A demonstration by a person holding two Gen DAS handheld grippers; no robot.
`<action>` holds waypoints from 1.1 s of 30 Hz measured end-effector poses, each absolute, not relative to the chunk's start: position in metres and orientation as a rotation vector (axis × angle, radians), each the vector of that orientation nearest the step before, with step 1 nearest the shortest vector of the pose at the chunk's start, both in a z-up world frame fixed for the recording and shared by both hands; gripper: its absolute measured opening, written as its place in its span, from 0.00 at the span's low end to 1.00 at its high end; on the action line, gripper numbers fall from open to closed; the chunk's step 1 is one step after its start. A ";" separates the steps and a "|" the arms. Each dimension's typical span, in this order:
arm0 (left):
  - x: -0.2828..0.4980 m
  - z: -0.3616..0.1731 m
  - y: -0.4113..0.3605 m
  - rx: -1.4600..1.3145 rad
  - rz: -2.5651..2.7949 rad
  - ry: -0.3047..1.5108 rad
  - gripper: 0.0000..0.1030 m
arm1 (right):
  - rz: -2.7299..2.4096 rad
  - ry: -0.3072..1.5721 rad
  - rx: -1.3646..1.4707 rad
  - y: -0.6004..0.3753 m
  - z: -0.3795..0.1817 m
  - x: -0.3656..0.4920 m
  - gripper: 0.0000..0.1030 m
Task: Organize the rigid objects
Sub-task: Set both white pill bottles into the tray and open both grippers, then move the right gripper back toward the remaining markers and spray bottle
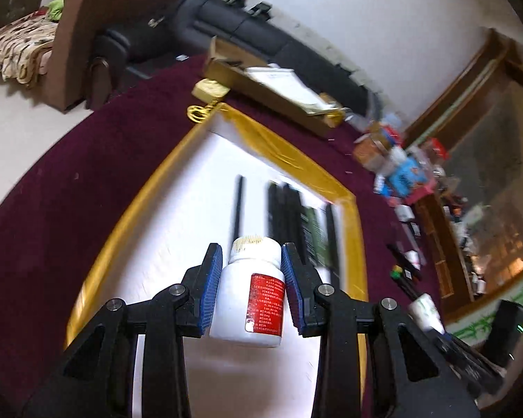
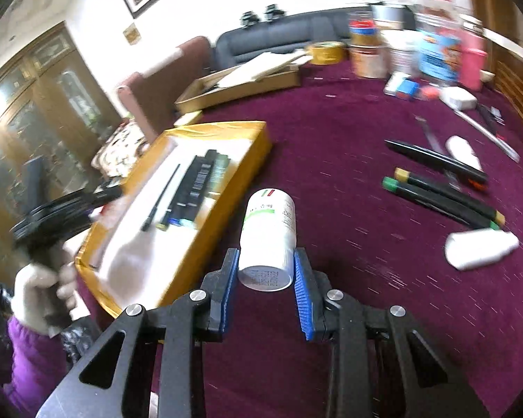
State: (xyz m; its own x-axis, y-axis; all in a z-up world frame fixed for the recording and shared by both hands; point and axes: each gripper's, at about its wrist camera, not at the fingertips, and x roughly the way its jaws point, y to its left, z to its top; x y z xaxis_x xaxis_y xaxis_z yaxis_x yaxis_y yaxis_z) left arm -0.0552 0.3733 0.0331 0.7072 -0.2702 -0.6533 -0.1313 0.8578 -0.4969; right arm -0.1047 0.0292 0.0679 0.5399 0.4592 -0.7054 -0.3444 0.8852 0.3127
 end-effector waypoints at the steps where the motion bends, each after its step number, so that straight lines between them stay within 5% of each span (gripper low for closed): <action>1: -0.047 0.030 0.377 -0.548 -0.072 0.810 0.31 | 0.501 0.882 0.135 0.040 0.069 -0.100 0.27; 12: -0.017 0.014 0.393 -0.608 -0.083 0.846 0.35 | 0.638 0.965 0.133 0.151 0.062 -0.022 0.27; 15: -0.044 0.028 0.403 -0.653 -0.115 0.773 0.37 | 0.642 0.972 0.127 0.176 0.062 0.000 0.27; 18: -0.085 0.043 0.417 -0.681 -0.117 0.670 0.50 | 0.628 0.966 0.091 0.205 0.061 0.020 0.27; 24: -0.149 0.051 0.435 -0.668 -0.030 0.540 0.54 | 0.618 0.995 0.053 0.251 0.042 0.050 0.27; 33: -0.171 0.043 0.422 -0.692 -0.010 0.517 0.54 | 0.616 0.954 0.139 0.193 0.054 0.026 0.41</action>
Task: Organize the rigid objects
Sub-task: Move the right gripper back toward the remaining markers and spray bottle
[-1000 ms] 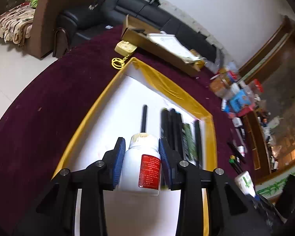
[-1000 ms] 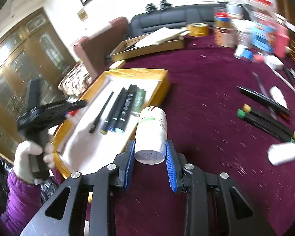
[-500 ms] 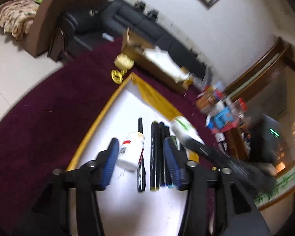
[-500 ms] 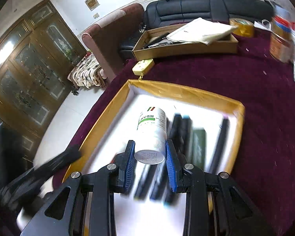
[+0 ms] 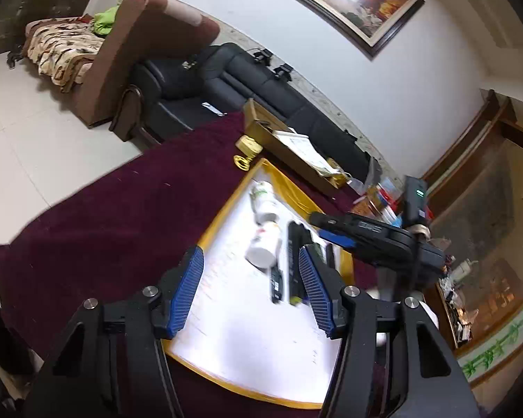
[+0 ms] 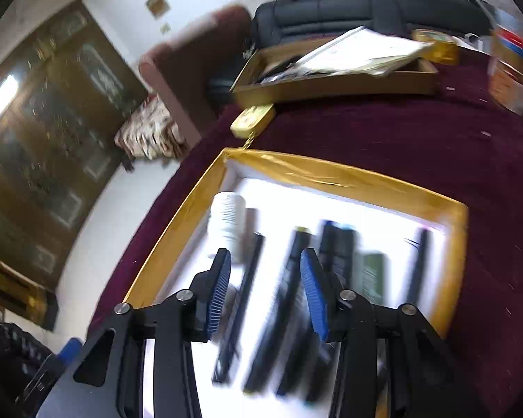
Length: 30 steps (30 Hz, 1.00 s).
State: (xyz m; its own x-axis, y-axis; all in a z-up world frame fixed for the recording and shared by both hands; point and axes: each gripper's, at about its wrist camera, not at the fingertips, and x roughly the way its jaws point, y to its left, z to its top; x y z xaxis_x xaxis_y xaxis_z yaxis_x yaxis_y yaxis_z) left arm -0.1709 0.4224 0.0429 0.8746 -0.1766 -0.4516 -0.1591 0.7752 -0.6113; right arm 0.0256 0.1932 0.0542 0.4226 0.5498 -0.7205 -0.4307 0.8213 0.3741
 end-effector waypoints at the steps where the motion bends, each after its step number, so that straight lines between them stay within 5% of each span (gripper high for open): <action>1: -0.172 0.044 0.415 -0.680 -0.023 0.511 0.54 | 0.606 0.942 0.155 0.174 0.057 0.021 0.44; 15: -0.159 0.056 0.254 -0.497 -0.387 0.614 0.61 | 0.095 0.903 0.214 -0.136 0.056 -0.004 0.46; 24: -0.166 0.058 0.214 -0.418 -0.388 0.684 0.61 | 0.116 1.024 0.285 -0.156 0.012 0.042 0.45; 27: -0.168 0.057 0.210 -0.404 -0.372 0.694 0.61 | 0.158 1.029 0.261 -0.139 0.010 0.033 0.56; 30: -0.162 0.052 0.203 -0.414 -0.376 0.720 0.61 | 0.239 1.039 0.267 -0.119 0.014 0.024 0.56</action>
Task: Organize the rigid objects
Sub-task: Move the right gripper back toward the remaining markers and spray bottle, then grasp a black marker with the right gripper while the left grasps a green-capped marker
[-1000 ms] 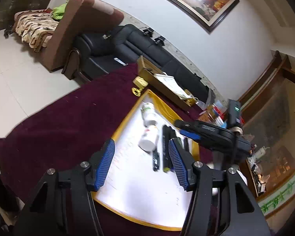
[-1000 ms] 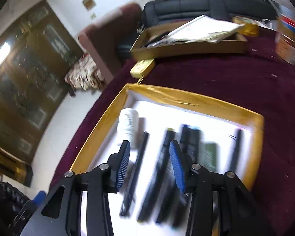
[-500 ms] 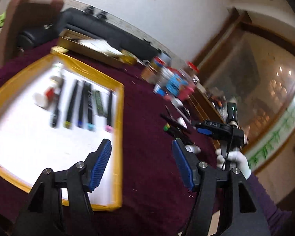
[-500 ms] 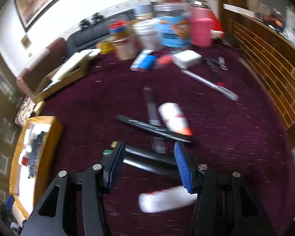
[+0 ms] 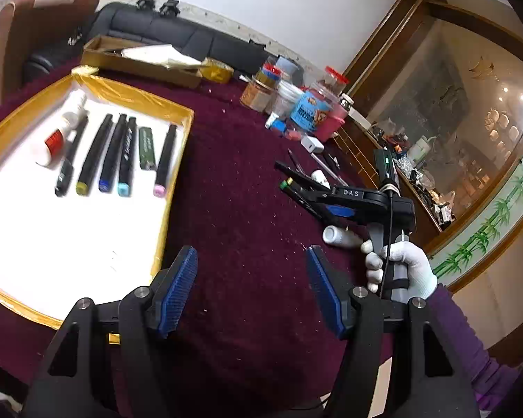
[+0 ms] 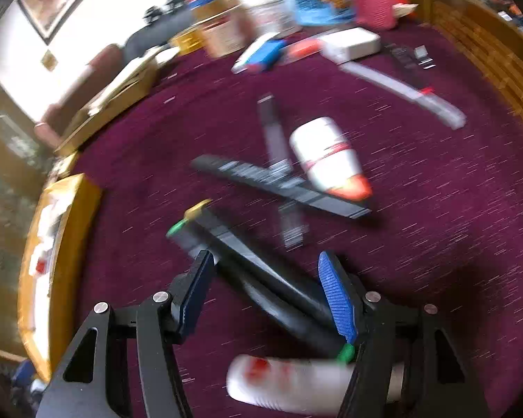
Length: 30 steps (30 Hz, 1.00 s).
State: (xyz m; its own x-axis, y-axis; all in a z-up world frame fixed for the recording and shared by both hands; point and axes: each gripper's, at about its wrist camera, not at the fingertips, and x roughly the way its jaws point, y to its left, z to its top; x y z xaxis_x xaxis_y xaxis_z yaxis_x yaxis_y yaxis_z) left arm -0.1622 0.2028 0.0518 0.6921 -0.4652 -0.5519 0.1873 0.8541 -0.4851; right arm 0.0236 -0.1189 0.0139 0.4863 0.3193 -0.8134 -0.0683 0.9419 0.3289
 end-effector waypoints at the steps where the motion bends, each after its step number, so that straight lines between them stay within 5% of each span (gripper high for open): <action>1: -0.162 0.050 0.199 -0.416 -0.389 0.730 0.61 | 0.258 1.042 0.262 -0.112 0.014 0.020 0.57; 15: -0.168 0.042 0.176 -0.384 -0.442 0.769 0.61 | 0.348 1.017 0.273 -0.093 0.010 -0.027 0.56; 18: -0.167 0.041 0.175 -0.389 -0.440 0.775 0.61 | 0.263 1.008 0.179 -0.086 0.012 -0.037 0.46; 28: -0.161 0.039 0.163 -0.344 -0.432 0.803 0.61 | 0.105 0.960 -0.014 -0.051 0.020 -0.037 0.43; 30: -0.158 0.040 0.159 -0.330 -0.424 0.810 0.61 | 0.096 0.990 -0.039 -0.039 0.012 -0.022 0.36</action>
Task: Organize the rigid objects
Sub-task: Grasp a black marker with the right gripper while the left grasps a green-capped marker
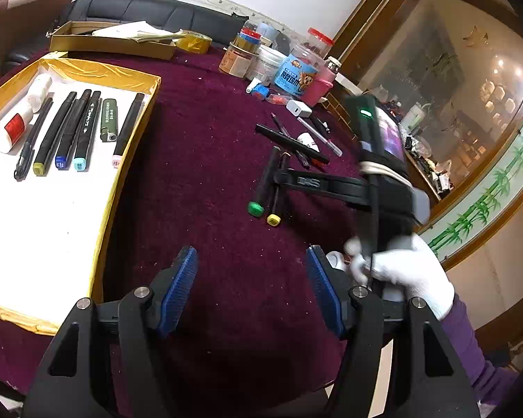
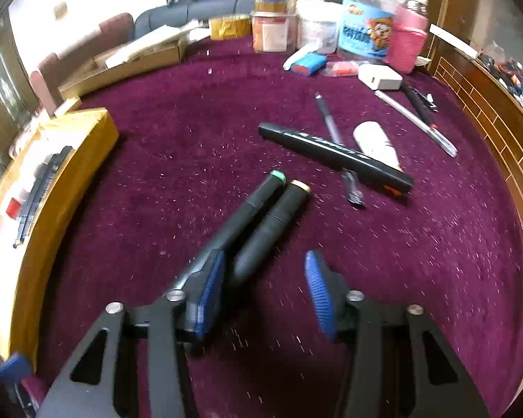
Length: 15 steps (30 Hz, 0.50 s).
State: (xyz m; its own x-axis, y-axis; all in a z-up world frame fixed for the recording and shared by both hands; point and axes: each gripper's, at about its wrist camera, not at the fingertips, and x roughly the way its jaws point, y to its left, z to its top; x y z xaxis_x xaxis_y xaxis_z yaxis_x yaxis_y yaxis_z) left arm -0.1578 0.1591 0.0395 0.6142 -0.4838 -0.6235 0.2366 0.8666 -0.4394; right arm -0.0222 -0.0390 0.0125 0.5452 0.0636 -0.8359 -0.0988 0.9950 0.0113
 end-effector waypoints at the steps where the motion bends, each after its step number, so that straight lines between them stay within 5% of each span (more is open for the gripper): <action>1: -0.157 0.040 0.157 -0.318 -0.420 0.811 0.61 | 0.102 1.011 -0.044 -0.036 0.006 -0.016 0.34; 5: -0.156 0.045 0.152 -0.268 -0.404 0.810 0.61 | 0.123 0.987 -0.021 -0.045 0.013 -0.020 0.13; 15: -0.081 0.053 0.093 -0.009 -0.360 0.798 0.61 | 0.099 0.987 0.084 -0.121 0.014 -0.059 0.13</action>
State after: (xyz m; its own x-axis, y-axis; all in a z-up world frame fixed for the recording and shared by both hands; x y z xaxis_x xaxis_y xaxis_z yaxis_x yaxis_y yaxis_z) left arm -0.0805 0.0934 0.0529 0.6406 -0.3187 -0.6986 0.3123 0.9393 -0.1422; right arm -0.0587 -0.1209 0.0138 0.5471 0.1221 -0.8281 -0.0454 0.9922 0.1163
